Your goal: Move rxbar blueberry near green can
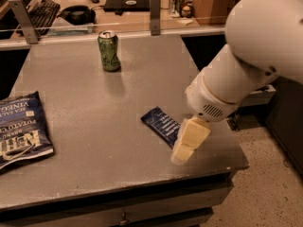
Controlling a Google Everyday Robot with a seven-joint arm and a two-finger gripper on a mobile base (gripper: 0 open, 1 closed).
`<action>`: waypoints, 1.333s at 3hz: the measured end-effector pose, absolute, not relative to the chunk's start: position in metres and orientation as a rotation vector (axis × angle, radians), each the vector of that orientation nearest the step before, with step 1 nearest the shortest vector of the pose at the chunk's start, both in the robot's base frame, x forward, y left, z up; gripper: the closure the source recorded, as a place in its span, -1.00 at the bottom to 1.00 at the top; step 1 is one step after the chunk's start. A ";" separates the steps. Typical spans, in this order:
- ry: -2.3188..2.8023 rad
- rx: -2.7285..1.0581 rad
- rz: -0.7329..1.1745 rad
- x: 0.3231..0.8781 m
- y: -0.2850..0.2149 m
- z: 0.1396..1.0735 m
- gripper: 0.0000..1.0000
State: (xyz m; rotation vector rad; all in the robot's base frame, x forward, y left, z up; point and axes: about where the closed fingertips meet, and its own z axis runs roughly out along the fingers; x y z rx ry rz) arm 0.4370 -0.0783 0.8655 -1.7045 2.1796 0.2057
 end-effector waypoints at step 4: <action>2.170 -1.631 0.348 0.452 -0.040 0.821 0.22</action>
Offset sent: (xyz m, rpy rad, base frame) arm 0.0132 0.0484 -0.0627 0.1240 0.0661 -0.0203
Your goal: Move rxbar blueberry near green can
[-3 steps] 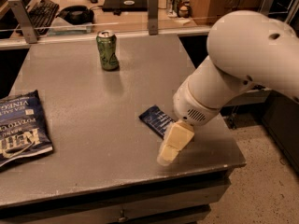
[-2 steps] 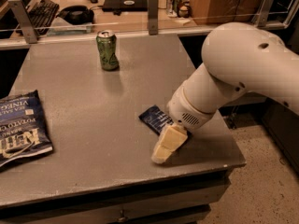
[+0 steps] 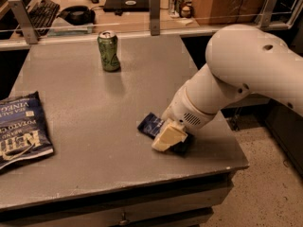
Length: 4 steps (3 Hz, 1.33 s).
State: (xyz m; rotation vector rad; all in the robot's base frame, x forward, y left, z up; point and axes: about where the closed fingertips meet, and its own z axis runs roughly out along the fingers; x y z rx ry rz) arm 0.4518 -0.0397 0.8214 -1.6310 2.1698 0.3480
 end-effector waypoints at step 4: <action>2.014 -1.575 0.207 0.570 -0.049 0.871 1.00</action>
Offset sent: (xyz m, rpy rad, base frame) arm 0.0871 -0.0183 0.0439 0.0062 -0.1852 -0.0102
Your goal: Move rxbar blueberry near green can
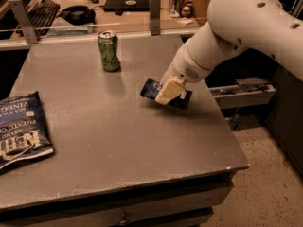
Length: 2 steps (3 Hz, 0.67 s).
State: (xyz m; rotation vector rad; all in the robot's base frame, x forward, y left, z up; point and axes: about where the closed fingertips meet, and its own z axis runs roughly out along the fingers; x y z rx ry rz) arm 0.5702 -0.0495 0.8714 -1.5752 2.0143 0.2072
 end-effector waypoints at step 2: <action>1.972 -1.529 0.259 0.618 -0.012 0.874 1.00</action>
Offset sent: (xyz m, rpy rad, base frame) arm 0.0703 0.0658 0.0016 0.1292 -0.0149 -0.0139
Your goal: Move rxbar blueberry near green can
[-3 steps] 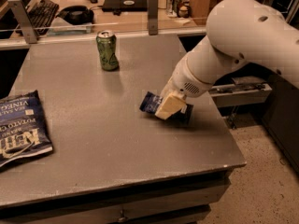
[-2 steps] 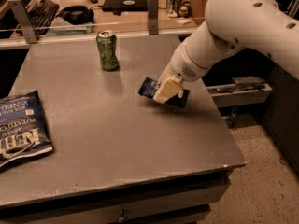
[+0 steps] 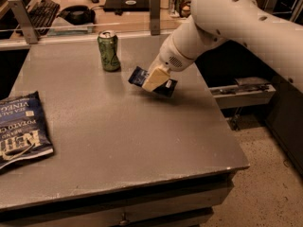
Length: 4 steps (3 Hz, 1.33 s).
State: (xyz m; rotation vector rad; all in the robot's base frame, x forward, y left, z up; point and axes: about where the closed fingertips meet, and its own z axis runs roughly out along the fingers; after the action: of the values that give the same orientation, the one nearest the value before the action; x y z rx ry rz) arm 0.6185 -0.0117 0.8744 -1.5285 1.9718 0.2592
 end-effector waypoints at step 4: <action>1.949 -1.472 0.244 0.689 0.039 0.866 -0.89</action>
Offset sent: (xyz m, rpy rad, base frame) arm 0.0677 0.0700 0.0142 0.0659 -0.0827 -0.0041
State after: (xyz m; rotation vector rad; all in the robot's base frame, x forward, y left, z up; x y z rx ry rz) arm 0.6889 0.0391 0.8664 -1.4723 1.9492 0.2442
